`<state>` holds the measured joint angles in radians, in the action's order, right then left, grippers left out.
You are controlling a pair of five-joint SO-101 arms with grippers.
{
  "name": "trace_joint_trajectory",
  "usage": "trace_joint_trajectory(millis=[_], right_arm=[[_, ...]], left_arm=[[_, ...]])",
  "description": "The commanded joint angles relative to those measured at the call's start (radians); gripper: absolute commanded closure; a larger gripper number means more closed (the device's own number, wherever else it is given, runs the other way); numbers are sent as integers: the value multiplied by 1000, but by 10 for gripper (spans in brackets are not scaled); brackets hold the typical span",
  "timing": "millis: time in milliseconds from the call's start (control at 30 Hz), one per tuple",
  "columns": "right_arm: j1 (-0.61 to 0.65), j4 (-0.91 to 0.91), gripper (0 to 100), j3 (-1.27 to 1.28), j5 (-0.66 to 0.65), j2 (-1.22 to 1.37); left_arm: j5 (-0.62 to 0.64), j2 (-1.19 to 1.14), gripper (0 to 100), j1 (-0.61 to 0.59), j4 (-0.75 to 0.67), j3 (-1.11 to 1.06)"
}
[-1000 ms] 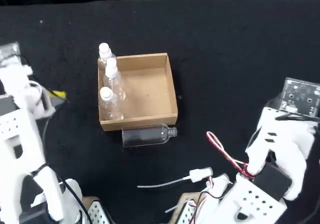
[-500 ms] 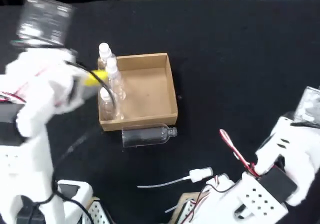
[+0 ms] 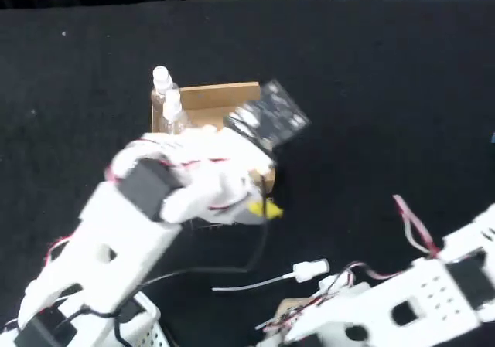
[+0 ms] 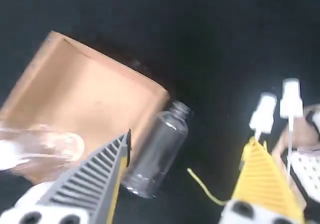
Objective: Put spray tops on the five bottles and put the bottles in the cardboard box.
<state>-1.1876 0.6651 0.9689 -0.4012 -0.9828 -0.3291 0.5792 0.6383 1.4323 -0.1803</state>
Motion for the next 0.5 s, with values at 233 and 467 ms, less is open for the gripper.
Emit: trace_joint_trajectory(millis=[233, 467], right_arm=[[-166, -34, 988, -395, -6, 461], [-210, -32, 988, -524, -3, 599]], left_arm=[[3, 2, 668, 206, -436, -484], [120, 0, 668, 328, -678, -651]])
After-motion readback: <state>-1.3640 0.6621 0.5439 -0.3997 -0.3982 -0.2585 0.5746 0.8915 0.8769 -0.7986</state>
